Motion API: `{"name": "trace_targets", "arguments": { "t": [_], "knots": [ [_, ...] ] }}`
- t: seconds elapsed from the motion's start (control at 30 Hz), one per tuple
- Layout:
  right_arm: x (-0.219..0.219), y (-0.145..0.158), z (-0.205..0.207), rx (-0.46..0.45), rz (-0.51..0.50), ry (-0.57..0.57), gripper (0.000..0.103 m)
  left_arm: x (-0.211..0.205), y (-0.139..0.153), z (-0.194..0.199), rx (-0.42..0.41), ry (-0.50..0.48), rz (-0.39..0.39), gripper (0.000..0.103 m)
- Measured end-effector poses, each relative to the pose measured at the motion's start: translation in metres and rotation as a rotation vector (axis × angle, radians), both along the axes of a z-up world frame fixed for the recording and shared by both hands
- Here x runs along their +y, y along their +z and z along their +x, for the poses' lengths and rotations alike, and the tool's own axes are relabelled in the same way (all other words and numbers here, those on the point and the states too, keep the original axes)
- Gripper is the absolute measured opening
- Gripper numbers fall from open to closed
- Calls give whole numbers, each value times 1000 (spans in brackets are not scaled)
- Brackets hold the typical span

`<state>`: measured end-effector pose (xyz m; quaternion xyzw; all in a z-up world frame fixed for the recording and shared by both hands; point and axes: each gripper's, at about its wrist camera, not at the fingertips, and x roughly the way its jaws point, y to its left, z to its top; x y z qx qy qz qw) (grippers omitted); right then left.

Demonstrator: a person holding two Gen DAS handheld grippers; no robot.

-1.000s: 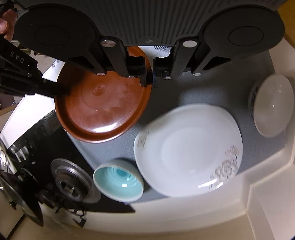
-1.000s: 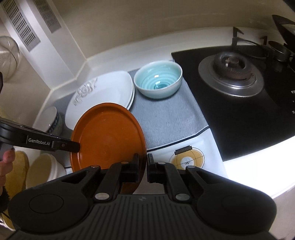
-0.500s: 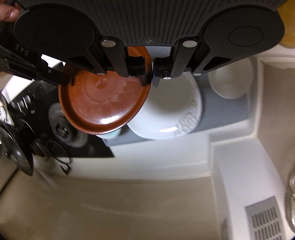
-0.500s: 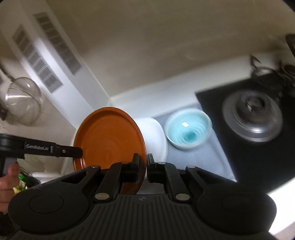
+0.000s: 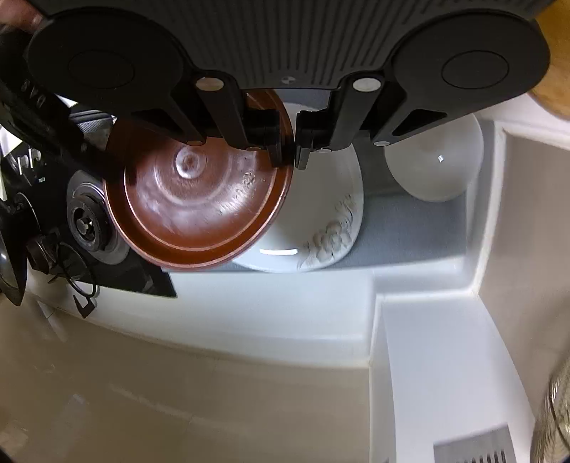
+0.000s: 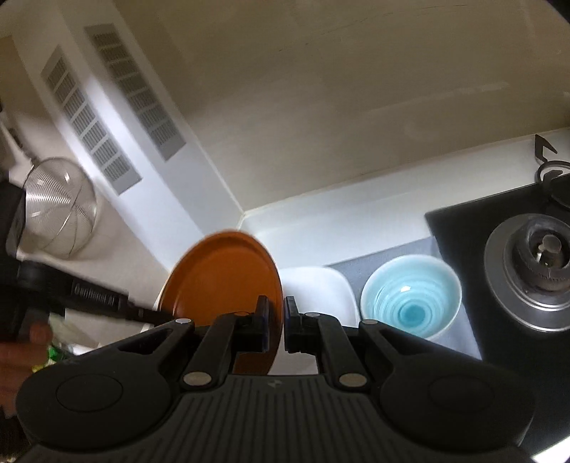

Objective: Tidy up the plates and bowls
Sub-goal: 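Lift the terracotta plate and lower it onto the stacked square plates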

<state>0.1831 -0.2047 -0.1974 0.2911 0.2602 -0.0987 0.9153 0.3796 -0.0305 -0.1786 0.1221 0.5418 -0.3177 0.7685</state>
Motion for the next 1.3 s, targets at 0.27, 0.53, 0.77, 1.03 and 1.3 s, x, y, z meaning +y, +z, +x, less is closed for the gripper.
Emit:
{"name": "trace_targets", "arguments": {
  "t": [0.27,0.53,0.77,1.03,1.3],
  "knots": [
    [-11,-21,27,-23,4,18,9,-31,-20,16,-42,-13,127,9],
    [-25,-64,59,93,30,21,9,-46,-70,42,54,80,178,9],
    [-14,-93,82,168,-34,13,9,-53,-96,56,82,140,237,9],
    [-20,-124,89,234,-11,6,9,-80,-119,54,38,92,352,9],
    [-3,-131,94,268,-117,20,7,-78,-127,43,-22,55,361,9]
  ]
}}
